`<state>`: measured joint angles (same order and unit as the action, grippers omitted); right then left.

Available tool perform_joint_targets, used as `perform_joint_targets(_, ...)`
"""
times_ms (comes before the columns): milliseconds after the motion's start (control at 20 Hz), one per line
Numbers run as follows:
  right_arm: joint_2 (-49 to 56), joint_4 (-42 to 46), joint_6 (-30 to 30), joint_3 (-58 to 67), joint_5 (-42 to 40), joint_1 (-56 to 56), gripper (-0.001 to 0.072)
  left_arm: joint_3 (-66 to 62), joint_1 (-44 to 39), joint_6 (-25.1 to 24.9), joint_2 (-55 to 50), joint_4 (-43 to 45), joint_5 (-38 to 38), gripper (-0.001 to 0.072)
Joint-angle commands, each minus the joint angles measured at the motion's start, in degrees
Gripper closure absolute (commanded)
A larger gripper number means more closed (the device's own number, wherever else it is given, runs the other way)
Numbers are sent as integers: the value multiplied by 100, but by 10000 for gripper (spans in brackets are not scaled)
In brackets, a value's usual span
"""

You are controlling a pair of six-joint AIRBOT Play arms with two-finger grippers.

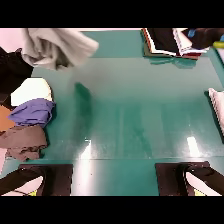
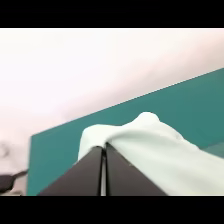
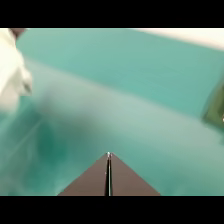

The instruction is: Fold the shirts.

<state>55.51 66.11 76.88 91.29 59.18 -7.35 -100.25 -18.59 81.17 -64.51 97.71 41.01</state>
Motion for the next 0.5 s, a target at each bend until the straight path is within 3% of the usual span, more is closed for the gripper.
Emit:
perform_joint_targets(0, -4, 192, 2, 662, -22, 4, 696, -59, -1143, -752, 273, -1029, 876, 684)
perform_joint_targets(150, -4, 260, 4, 992, 7, 4, 696, 138, -1882, -883, -164, -1773, 1095, 652)
perform_joint_targets(200, -7, 260, 7, 1067, 92, 4, 697, 157, -1991, -820, -358, -1926, 1097, 347)
perform_joint_targets(250, -7, 260, 7, 1130, 229, 4, 696, 160, -2000, -601, -529, -1985, 1108, 199)
perform_joint_targets(450, -20, 254, 9, 1187, 608, 4, 696, 195, -1196, 142, -822, -1978, 1508, 200)
